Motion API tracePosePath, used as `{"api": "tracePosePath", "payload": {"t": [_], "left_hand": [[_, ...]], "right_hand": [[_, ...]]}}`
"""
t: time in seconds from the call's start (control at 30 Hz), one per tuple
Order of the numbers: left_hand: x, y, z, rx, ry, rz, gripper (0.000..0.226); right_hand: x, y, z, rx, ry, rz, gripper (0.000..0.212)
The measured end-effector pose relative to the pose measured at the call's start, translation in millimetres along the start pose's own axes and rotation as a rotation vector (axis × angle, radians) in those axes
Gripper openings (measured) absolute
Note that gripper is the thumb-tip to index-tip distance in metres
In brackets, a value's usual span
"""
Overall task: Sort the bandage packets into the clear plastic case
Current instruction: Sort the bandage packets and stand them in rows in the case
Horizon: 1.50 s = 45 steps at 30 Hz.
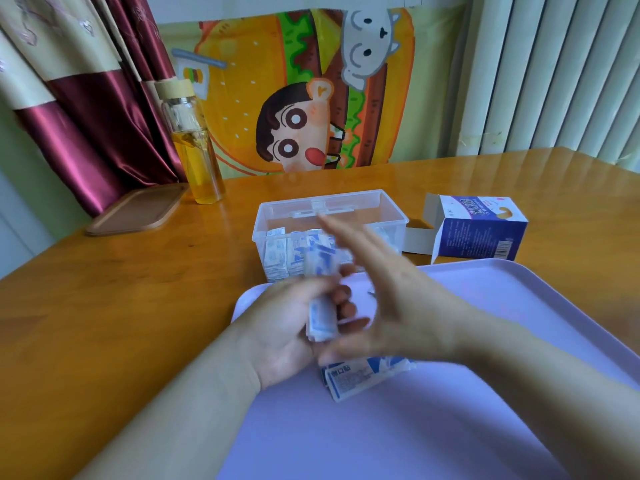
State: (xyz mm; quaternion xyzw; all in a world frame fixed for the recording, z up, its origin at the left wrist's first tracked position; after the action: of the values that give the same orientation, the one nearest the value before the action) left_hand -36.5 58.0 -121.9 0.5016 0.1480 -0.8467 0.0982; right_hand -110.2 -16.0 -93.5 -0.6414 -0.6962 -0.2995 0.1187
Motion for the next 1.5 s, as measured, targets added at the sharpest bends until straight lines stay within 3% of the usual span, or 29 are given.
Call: {"api": "tracePosePath", "payload": {"t": [0.1,0.17,0.27,0.4,0.57,0.63,0.73,0.8,0.9,1.03,1.13,1.23,1.33,1.5], "left_hand": [[-12.0,5.3,-23.0,-0.091,-0.143,0.112,0.013],[-22.1,2.5,-35.9,-0.16,-0.112,0.146,0.014],[-25.3,1.9,-39.8,-0.166,-0.03,0.14,0.016],[-20.8,3.2,-39.9,-0.157,0.007,0.12,0.014],[-15.8,5.2,-37.1,-0.138,0.065,0.093,0.006],[-15.3,5.5,-37.1,-0.152,0.096,0.098,0.001],[-17.4,4.8,-41.2,-0.196,0.114,0.122,0.006],[-16.6,4.4,-40.0,-0.164,0.118,0.093,0.021],[-7.2,3.7,-29.8,-0.072,0.174,-0.01,0.049],[9.2,9.3,-30.8,-0.075,0.217,-0.011,0.069],[8.8,12.1,-38.6,-0.15,0.178,0.013,0.047],[1.3,11.4,-41.6,-0.166,0.17,0.033,0.016],[-2.2,8.8,-41.2,-0.175,0.177,0.042,0.017],[-1.8,7.7,-35.7,-0.162,0.17,0.052,0.021]], "right_hand": [[-7.7,-5.0,-28.0,-0.081,0.018,0.099,0.066],[-14.2,-10.1,-20.9,0.151,-0.083,0.255,0.043],[-24.0,-16.1,10.5,0.499,-0.141,0.405,0.051],[-26.7,-12.8,22.5,0.61,-0.161,0.474,0.052],[-24.0,-17.2,23.8,0.654,-0.182,0.464,0.024],[-24.5,-16.1,21.5,0.617,-0.173,0.434,0.017],[-32.2,-8.7,7.6,0.334,0.067,0.416,0.019],[-35.9,-6.1,-2.8,0.102,0.275,0.409,0.022],[-33.3,-3.3,-1.1,-0.068,0.436,0.38,0.021],[-27.0,1.9,18.1,-0.066,0.414,0.336,0.019],[-26.8,3.2,21.8,-0.004,0.485,0.322,0.016],[-32.0,2.0,17.5,0.023,0.877,0.333,0.013],[-38.6,-0.8,18.4,0.012,1.008,0.41,0.017],[-42.0,-1.5,17.9,-0.105,0.994,0.464,0.016]]}}
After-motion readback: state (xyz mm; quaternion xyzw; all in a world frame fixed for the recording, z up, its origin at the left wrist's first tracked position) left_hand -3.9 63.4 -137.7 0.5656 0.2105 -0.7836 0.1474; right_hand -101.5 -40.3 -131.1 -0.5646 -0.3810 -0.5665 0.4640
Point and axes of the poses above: each hand's wrist, its own y-axis towards the middle knuckle, its own z-axis out of the palm, x = y × z, the point moved 5 cm from there along y, towards the middle knuckle, and after that the axes turned 13 degrees about x, right-handed, at the moved point
